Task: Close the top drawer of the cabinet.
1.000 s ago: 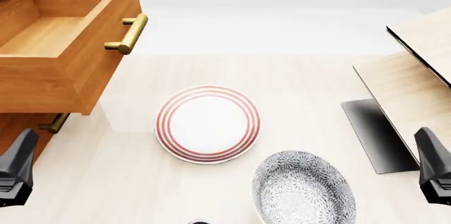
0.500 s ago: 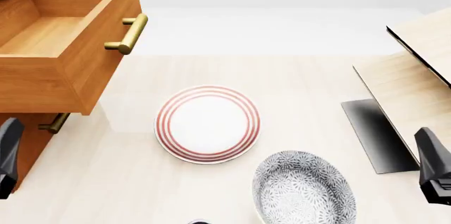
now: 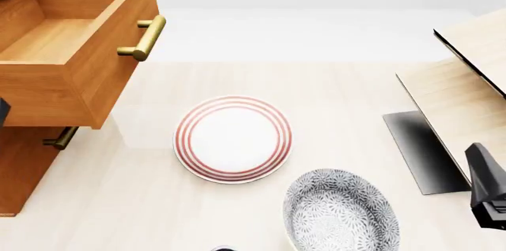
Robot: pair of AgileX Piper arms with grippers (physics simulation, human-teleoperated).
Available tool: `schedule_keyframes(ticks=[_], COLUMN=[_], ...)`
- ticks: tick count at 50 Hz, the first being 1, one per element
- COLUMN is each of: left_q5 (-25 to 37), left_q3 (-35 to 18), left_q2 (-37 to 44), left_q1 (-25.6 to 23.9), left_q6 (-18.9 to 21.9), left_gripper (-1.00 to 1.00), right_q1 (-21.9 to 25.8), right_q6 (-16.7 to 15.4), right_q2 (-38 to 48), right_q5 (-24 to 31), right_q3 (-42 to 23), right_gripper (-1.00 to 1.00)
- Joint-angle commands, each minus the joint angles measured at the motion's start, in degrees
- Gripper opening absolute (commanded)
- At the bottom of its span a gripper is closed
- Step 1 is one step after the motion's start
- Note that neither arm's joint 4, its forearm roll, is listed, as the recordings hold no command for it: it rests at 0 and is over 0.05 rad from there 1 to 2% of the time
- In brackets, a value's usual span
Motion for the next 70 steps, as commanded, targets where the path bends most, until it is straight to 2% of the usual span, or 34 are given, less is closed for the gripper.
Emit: schedule_keyframes(ticks=[1,15,30,57,70], left_q5=[-1.3,-4.1,-6.7,-10.1,-15.0], left_q3=[-6.0,-12.5,-17.6,-22.7,-25.0], left_q2=[6.2,13.3,19.1,27.2,34.7], left_q1=[-5.2,-9.1,-11.9,-15.0,-19.9], left_q6=[1.2,4.7,6.6,8.7,11.9], left_gripper=[1.0,1.0,1.0,1.0,1.0], right_q1=[0.0,0.0,0.0,0.0,0.0], right_q6=[0.0,0.0,0.0,0.0,0.0], right_q2=[0.0,0.0,0.0,0.0,0.0], right_q5=[0.0,0.0,0.0,0.0,0.0], right_q3=[0.0,0.0,0.0,0.0,0.0], right_gripper=[1.0,1.0,1.0,1.0,1.0])
